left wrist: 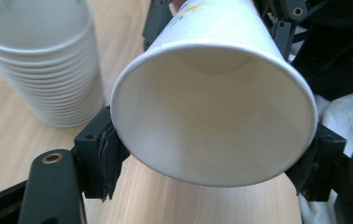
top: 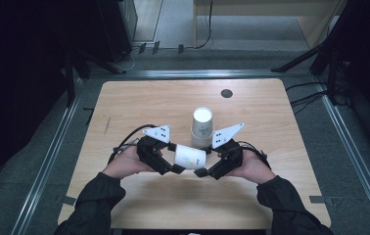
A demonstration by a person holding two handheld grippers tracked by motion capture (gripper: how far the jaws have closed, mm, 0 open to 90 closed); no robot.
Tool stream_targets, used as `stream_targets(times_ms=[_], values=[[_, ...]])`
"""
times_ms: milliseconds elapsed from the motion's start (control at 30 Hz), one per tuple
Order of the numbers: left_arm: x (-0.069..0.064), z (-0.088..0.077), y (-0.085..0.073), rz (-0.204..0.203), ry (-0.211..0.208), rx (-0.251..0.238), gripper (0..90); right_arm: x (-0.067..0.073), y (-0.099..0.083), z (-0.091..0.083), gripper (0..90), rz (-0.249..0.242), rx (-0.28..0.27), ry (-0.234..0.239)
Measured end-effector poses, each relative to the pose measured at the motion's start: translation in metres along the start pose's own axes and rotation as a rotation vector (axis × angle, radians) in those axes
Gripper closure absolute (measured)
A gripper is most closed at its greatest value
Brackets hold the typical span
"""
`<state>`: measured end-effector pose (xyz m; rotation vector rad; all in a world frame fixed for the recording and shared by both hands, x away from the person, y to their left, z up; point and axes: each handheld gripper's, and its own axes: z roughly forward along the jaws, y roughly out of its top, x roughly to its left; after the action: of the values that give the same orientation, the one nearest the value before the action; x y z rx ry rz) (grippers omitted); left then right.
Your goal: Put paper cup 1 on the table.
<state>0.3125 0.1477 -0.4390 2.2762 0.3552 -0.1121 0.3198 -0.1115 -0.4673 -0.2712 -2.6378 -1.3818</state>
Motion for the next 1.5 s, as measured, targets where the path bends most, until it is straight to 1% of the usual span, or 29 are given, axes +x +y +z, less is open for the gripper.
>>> stream_targets(times_ms=[100,233,300,333,367,400,467,500,633,667,733,767,800,867,1000,1167,1300,1333,1367,1400,1433,1467,1500], values=[[0.000,-0.003,0.005,0.008,0.019,0.034,24.3,0.001,0.000,0.000,25.4,-0.005,0.005,-0.014],[-0.003,-0.004,0.014,0.043,0.035,0.090,24.4,0.001,-0.001,0.000,25.4,-0.007,0.005,-0.025],[-0.004,-0.003,0.017,0.059,0.050,0.121,24.3,0.001,-0.001,0.000,25.4,-0.004,0.004,-0.029],[-0.004,-0.001,0.019,0.064,0.053,0.141,24.3,0.001,-0.002,-0.001,25.5,-0.004,0.003,-0.031],[-0.004,0.000,0.020,0.069,0.067,0.168,24.3,0.001,-0.002,-0.001,25.5,-0.005,0.005,-0.037],[-0.003,0.002,0.021,0.081,0.072,0.191,24.3,0.002,-0.003,-0.002,25.5,-0.004,0.007,-0.041],[-0.002,0.006,0.023,0.089,0.076,0.218,24.3,0.001,-0.004,-0.002,27.0,-0.008,0.005,-0.048],[-0.002,0.008,0.024,0.087,0.079,0.230,24.3,0.001,-0.005,-0.002,27.2,-0.001,0.010,-0.049],[-0.002,0.017,0.029,0.103,0.077,0.286,24.4,0.000,-0.007,0.002,27.7,0.003,0.025,-0.056],[-0.002,0.020,0.031,0.106,0.072,0.301,24.4,0.000,-0.007,0.004,27.8,-0.002,0.025,-0.058],[-0.002,0.022,0.031,0.104,0.065,0.303,24.4,0.000,-0.007,0.005,27.8,0.003,0.030,-0.056],[-0.004,0.027,0.033,0.110,0.048,0.326,24.4,-0.001,-0.007,0.008,28.1,0.000,0.035,-0.057],[-0.004,0.027,0.033,0.110,0.048,0.326,24.4,-0.001,-0.007,0.008,28.1,0.000,0.035,-0.057],[-0.004,0.032,0.034,0.109,0.039,0.342,24.4,-0.001,-0.008,0.012,28.9,-0.012,0.047,-0.050],[-0.004,0.036,0.036,0.100,0.029,0.349,24.4,0.000,-0.008,0.017,31.1,-0.023,0.059,-0.038],[-0.006,0.038,0.036,0.120,0.026,0.349,24.4,0.001,-0.008,0.020,33.8,-0.034,0.069,-0.030],[-0.006,0.037,0.035,0.142,0.021,0.346,22.7,0.002,-0.008,0.019,33.8,-0.038,0.068,-0.024],[-0.006,0.037,0.034,0.146,0.025,0.343,21.5,0.002,-0.008,0.019,33.6,-0.038,0.067,-0.025],[-0.007,0.037,0.033,0.155,0.034,0.329,19.3,0.002,-0.007,0.018,33.6,-0.037,0.064,-0.030],[-0.007,0.037,0.033,0.155,0.034,0.329,18.3,0.002,-0.007,0.018,33.6,-0.037,0.064,-0.030],[-0.005,0.036,0.031,0.136,0.030,0.315,17.9,0.001,-0.008,0.015,33.6,-0.033,0.058,-0.036],[-0.005,0.036,0.031,0.136,0.030,0.315,17.3,0.001,-0.008,0.015,33.6,-0.033,0.058,-0.036],[-0.003,0.034,0.029,0.126,0.028,0.291,17.0,0.000,-0.008,0.012,33.6,-0.022,0.050,-0.034]])
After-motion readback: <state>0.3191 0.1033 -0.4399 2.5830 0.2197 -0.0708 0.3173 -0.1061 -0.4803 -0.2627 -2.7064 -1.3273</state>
